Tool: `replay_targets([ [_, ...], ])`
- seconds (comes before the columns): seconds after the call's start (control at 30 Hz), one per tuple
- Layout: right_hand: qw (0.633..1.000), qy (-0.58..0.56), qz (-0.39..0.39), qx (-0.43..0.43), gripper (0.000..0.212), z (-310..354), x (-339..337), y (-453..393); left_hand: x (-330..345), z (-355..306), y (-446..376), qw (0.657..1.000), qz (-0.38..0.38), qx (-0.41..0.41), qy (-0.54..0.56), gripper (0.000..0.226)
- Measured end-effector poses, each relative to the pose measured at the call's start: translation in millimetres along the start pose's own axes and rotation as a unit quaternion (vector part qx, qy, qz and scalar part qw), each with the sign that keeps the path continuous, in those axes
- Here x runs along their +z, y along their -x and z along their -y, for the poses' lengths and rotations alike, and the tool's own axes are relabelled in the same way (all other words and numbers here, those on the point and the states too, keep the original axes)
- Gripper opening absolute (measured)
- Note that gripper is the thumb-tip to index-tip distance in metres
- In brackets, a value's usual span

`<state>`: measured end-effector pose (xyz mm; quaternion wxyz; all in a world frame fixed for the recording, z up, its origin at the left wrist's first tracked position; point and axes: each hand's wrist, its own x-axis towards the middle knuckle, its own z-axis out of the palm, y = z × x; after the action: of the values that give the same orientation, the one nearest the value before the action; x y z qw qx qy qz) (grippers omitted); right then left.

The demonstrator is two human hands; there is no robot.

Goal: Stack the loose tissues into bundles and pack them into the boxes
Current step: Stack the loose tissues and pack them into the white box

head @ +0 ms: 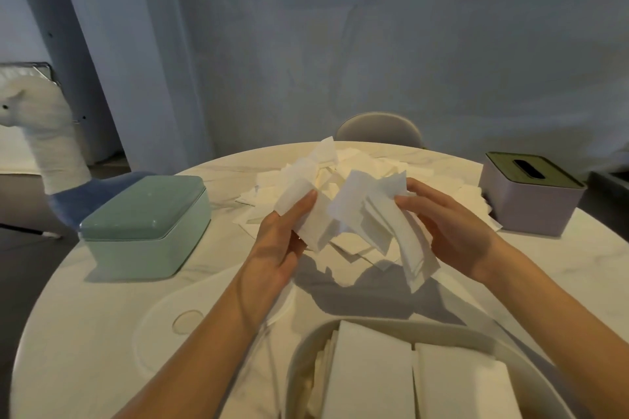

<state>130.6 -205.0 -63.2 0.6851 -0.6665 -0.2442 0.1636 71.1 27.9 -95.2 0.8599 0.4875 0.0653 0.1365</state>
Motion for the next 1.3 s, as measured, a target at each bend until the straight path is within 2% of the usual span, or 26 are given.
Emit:
replay_targets([
  [0.13,0.999,-0.003,0.046,0.011,0.044,4.0,-1.1,3.2,3.1,2.1,0.9,0.997,0.052,-0.056,0.005,0.015],
  [0.2,0.997,-0.002,0.069,0.017,0.038,7.5,1.2,5.5,7.4,3.5,4.4,0.994,0.073,-0.087,-0.004,0.009],
  [0.27,0.996,0.0,0.089,0.013,0.03,10.7,3.2,8.6,12.3,2.7,10.2,0.985,0.099,-0.136,0.02,0.015],
  [0.37,0.99,0.097,0.102,-0.029,0.031,9.0,1.7,8.6,15.6,9.0,9.7,0.965,0.132,-0.227,0.022,0.033],
  [0.53,0.954,0.275,0.084,-0.088,0.023,5.6,-7.2,5.2,13.5,27.9,2.0,0.936,0.218,-0.269,-0.062,0.045],
  [0.6,0.931,0.341,0.056,-0.118,0.03,2.3,-11.6,2.4,14.1,28.7,4.1,0.922,0.251,-0.286,-0.067,0.047],
  [0.73,0.908,0.394,-0.019,-0.142,0.025,-3.5,-16.0,-5.4,10.0,26.9,4.8,0.937,0.245,-0.217,-0.122,0.044],
  [0.8,0.916,0.37,-0.076,-0.133,0.033,-0.9,-16.3,-4.9,8.0,25.0,2.8,0.946,0.219,-0.187,-0.151,0.047],
  [0.9,0.953,0.261,-0.141,-0.064,0.048,8.1,-17.7,-1.0,8.0,21.6,2.1,0.964,0.152,-0.153,-0.157,0.036],
  [1.0,0.963,0.241,-0.111,0.037,0.056,7.3,-12.3,1.3,7.6,23.9,-1.2,0.983,0.092,-0.111,-0.112,0.034],
  [1.1,0.951,0.301,-0.067,0.03,0.05,-5.8,-1.6,0.3,10.8,28.2,-2.8,0.986,0.086,-0.096,-0.103,0.033],
  [1.23,0.944,0.322,-0.07,0.002,0.029,-9.8,-2.0,-2.5,16.3,26.0,1.6,0.986,0.101,-0.093,-0.093,0.031],
  [1.3,0.943,0.326,-0.067,-0.017,0.032,-7.4,-4.3,-3.0,13.3,24.6,-0.6,0.987,0.095,-0.097,-0.083,0.032],
])
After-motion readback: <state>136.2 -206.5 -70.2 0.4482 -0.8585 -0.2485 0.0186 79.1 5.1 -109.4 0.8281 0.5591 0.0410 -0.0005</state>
